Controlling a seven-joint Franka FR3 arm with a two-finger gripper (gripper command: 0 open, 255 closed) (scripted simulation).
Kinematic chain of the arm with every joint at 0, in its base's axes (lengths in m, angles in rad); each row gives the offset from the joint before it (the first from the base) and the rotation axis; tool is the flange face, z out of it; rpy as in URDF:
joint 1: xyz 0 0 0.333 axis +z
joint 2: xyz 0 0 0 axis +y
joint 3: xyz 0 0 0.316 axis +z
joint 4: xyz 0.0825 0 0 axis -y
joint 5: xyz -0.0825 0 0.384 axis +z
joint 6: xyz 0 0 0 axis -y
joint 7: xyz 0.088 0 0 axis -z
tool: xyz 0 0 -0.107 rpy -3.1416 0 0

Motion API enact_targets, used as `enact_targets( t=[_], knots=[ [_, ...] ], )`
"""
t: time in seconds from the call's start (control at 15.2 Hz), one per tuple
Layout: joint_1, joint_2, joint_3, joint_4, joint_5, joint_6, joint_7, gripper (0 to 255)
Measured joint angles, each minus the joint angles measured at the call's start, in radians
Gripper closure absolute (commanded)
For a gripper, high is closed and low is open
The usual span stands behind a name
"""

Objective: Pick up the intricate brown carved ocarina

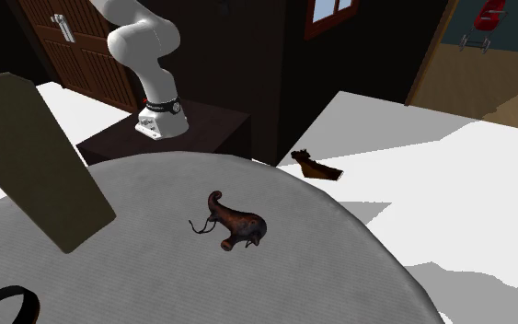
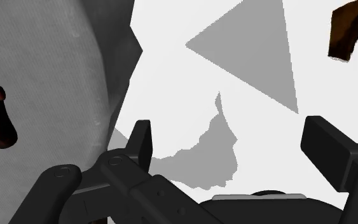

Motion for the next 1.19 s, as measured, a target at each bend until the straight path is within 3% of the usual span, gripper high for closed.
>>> enact_targets(
  t=[0.53, 1.19],
  knots=[
    [-0.032, 0.078, -0.103, -0.061, -0.047, 0.143, -0.116, 0],
    [-0.056, 0.327, -0.289, -0.032, -0.065, 0.373, -0.329, 0]
  ],
)
